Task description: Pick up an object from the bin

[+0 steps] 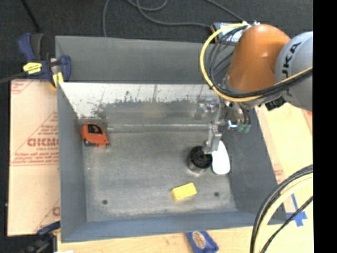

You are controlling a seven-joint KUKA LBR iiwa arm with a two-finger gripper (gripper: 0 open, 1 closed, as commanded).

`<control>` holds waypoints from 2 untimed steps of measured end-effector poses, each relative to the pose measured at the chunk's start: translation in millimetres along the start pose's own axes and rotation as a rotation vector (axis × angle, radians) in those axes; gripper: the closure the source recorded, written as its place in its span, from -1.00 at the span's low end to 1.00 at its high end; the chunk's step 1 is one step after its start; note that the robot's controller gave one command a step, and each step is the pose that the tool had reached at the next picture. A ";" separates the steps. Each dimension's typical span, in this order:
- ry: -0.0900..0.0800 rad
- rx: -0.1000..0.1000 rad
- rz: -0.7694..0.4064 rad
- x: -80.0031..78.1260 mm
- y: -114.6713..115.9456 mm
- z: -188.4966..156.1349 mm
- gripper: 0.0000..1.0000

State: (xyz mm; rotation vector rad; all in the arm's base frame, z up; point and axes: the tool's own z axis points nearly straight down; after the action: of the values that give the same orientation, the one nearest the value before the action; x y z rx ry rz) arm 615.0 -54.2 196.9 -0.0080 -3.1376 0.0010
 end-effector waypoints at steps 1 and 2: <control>-0.008 0.001 -0.001 -1.4 -0.1 -5.0 -1.00; -0.011 0.001 -0.079 36.1 -8.8 24.2 -1.00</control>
Offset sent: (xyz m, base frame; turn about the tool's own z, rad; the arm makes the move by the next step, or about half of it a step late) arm -0.0669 -0.0154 -0.0484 -0.1340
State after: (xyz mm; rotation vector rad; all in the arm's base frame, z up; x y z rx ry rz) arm 578.8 -62.9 172.9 0.1169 -3.1463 0.0023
